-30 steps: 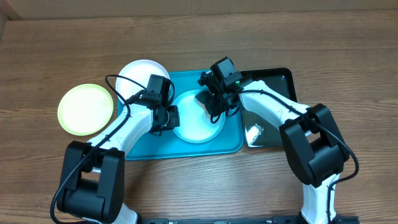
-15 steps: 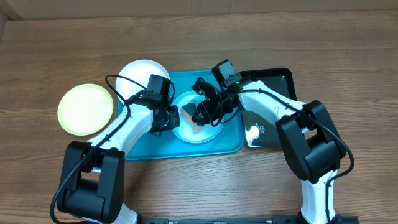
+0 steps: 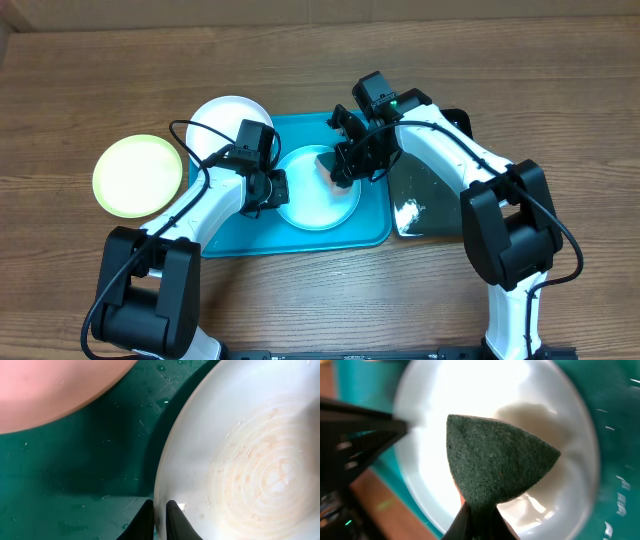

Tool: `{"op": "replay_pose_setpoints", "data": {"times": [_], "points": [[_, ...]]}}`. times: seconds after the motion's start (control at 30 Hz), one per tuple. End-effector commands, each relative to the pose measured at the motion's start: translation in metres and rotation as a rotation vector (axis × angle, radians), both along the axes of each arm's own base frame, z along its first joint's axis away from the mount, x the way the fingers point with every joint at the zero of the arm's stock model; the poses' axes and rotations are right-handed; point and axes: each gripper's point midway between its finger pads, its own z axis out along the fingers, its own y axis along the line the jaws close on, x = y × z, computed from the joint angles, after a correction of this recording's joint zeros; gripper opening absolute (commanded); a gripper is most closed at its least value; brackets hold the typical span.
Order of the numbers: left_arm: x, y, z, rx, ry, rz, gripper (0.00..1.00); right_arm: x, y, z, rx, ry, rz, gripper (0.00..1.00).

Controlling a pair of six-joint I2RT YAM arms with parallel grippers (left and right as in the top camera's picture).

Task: Clean dirty plates on tray and stack at the side
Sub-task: 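Scrub light-blue plate with sponge while left gripper holds rim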

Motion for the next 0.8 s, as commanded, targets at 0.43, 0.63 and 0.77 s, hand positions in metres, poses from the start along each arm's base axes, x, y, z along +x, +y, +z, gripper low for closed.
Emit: {"op": "replay_pose_setpoints", "data": {"times": [0.43,0.63,0.77], "points": [[-0.004,0.0,-0.006,0.003,0.018,0.0,0.12,-0.007,0.003,-0.02,-0.309,-0.166,0.029,0.35],[-0.004,0.0,-0.006,0.004,0.018,-0.001,0.12,-0.004,0.001,-0.02,-0.324,-0.182,0.024,0.3],[-0.004,0.0,-0.006,0.004,0.018,-0.001,0.12,-0.002,0.003,-0.02,-0.318,-0.19,0.022,0.28]]}}
